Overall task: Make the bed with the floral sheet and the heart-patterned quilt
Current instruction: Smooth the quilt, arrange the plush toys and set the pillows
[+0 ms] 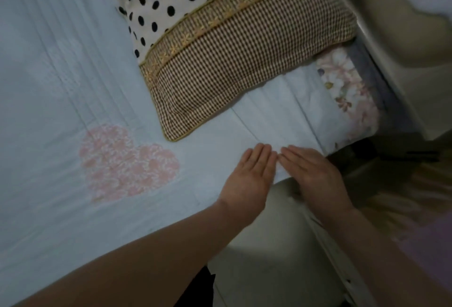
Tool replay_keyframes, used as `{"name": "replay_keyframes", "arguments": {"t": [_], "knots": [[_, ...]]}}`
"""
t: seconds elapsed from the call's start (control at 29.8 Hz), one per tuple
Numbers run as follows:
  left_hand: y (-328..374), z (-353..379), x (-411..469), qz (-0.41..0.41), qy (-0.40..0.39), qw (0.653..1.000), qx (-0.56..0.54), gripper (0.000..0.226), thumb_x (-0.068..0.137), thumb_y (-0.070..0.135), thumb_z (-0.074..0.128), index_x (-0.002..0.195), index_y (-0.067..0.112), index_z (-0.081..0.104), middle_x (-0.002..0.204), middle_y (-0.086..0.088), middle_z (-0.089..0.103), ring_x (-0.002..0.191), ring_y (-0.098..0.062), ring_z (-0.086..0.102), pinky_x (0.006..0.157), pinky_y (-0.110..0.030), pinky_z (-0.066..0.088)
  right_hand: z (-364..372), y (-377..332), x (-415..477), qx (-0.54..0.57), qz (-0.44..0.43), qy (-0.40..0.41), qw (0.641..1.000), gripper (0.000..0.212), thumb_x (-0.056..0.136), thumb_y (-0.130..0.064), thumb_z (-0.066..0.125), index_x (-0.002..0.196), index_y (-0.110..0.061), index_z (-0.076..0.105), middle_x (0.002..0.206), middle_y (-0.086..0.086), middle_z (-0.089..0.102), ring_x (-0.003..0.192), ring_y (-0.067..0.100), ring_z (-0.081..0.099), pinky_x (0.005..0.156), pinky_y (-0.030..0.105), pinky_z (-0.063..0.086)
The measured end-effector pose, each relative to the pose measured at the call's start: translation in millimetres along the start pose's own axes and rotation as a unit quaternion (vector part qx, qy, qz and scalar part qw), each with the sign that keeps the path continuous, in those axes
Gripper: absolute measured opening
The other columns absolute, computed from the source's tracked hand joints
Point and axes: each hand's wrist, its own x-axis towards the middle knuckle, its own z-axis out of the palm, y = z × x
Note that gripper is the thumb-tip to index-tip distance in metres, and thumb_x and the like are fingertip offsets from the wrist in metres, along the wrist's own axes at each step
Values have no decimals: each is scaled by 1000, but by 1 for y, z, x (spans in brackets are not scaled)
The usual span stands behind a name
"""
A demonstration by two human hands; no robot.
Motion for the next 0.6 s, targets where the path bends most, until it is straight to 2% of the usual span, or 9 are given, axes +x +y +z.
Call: {"name": "replay_keyframes", "arguments": {"t": [0.1, 0.17, 0.23, 0.3, 0.37, 0.44, 0.5, 0.54, 0.6], "knots": [[0, 9, 8, -35, -22, 999, 33, 66, 96, 30, 30, 153, -2, 18, 161, -20, 14, 149, -35, 11, 120, -44, 2, 7, 3, 13, 45, 19, -67, 997, 44, 57, 15, 78, 100, 2, 75, 105, 18, 73, 96, 33, 71, 85, 47, 58], [-6, 11, 9, -28, -16, 999, 27, 68, 96, 39, 40, 151, 1, 28, 159, -19, 23, 148, -34, 21, 120, -43, 11, -9, 6, 35, 76, 37, -39, 996, 29, 71, -4, 62, 96, 0, 76, 94, 18, 74, 85, 33, 72, 79, 46, 57], [-13, 6, 10, -7, 20, 1000, 6, 70, 93, 44, 51, 148, 3, 38, 152, -17, 40, 139, -35, 39, 117, -43, 27, -29, 20, 51, 93, 154, 1, 984, 40, 84, -13, 44, 109, -5, 73, 102, 17, 72, 92, 34, 68, 85, 44, 54], [-18, -4, 20, 4, 35, 999, 15, 80, 86, 46, 63, 148, 4, 37, 139, -14, 52, 123, -33, 51, 111, -42, 36, -37, 48, 65, 30, 256, 30, 966, 38, 96, -13, 46, 132, -9, 59, 122, 17, 65, 111, 36, 60, 97, 48, 48], [-18, -15, 38, 9, 26, 998, 54, 85, 83, 49, 65, 150, 6, 34, 132, -10, 52, 118, -30, 48, 113, -45, 30, -31, 70, 79, -24, 308, 6, 951, 52, 96, -25, 56, 146, -16, 43, 130, 18, 57, 118, 38, 53, 97, 53, 44], [-16, -25, 54, 21, 11, 996, 88, 79, 89, 49, 57, 153, 12, 28, 144, -11, 39, 137, -34, 29, 119, -55, 8, -18, 75, 96, -45, 316, -30, 947, 60, 94, -33, 60, 149, -23, 37, 122, 20, 58, 110, 39, 55, 89, 52, 44], [-16, -24, 67, 21, -9, 994, 109, 77, 96, 49, 46, 157, 21, 7, 161, -10, 0, 147, -40, -16, 113, -65, -15, -7, 75, 107, -81, 266, -14, 960, 54, 92, -24, 63, 143, -20, 46, 100, 19, 64, 93, 38, 60, 81, 49, 45], [-17, -21, 70, 13, -21, 993, 115, 81, 97, 50, 44, 157, 26, -6, 161, -8, -20, 142, -41, -32, 108, -68, -19, -7, 77, 107, -106, 229, 0, 968, 51, 90, -17, 64, 139, -17, 53, 88, 18, 65, 83, 37, 61, 77, 47, 45], [-16, -16, 73, 8, -31, 993, 115, 91, 95, 51, 46, 152, 31, -22, 153, -9, -41, 134, -42, -44, 106, -71, -18, -16, 93, 99, -162, 168, 2, 972, 48, 86, -8, 64, 134, -11, 57, 81, 19, 64, 76, 37, 59, 76, 46, 45]]}}
